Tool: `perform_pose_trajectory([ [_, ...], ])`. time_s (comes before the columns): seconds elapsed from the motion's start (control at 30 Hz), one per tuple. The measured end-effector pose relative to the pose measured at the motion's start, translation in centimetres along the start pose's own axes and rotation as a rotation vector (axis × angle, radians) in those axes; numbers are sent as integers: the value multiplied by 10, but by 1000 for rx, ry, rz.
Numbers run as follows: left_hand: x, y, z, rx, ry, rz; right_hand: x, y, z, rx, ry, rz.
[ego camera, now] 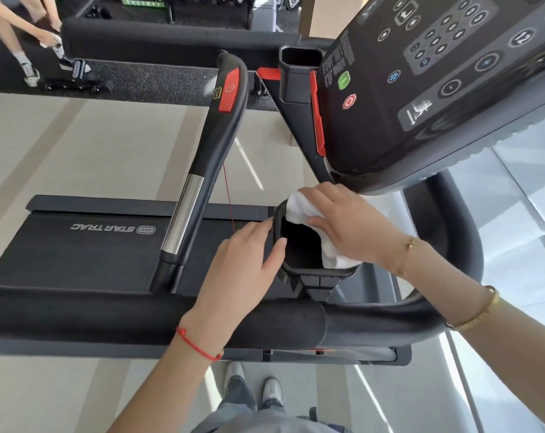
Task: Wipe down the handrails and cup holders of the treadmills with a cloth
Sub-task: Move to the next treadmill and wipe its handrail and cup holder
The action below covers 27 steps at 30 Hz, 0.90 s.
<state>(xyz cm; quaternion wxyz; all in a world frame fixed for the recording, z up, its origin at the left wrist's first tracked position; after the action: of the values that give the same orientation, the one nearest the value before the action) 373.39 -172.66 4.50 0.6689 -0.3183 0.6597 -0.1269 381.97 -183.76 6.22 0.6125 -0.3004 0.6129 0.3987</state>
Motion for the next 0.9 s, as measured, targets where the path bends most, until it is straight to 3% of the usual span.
perform_pose_trajectory([
  [0.1, 1, 0, 0, 3, 1, 3, 2, 18, 26, -125, 45, 2],
  [0.2, 0, 1, 1, 8, -5, 2, 1, 17, 27, -122, 38, 39],
  [0.37, 0, 1, 1, 19, -17, -10, -3, -11, -8, 95, -93, 216],
  [0.47, 0, 2, 1, 20, -20, -12, 0, -10, -19, 190, -127, 155],
  [0.67, 0, 0, 1, 38, -22, 1, 12, -27, -72, 580, -213, 336],
  [0.9, 0, -3, 0, 57, -34, 11, 7, -33, -48, 584, -134, 366],
])
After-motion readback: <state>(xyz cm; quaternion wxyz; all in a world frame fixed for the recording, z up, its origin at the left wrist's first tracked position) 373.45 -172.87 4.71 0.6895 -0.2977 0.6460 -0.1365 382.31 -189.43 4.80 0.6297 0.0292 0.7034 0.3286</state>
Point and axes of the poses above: each hand's wrist, its own z-axis towards the middle knuckle, its own x-axis out of the palm, y = z × x, the point moved 10 cm from there along z, towards the middle knuckle, and after that the axes turned 11 degrees about -x, right-handed, at the moved point
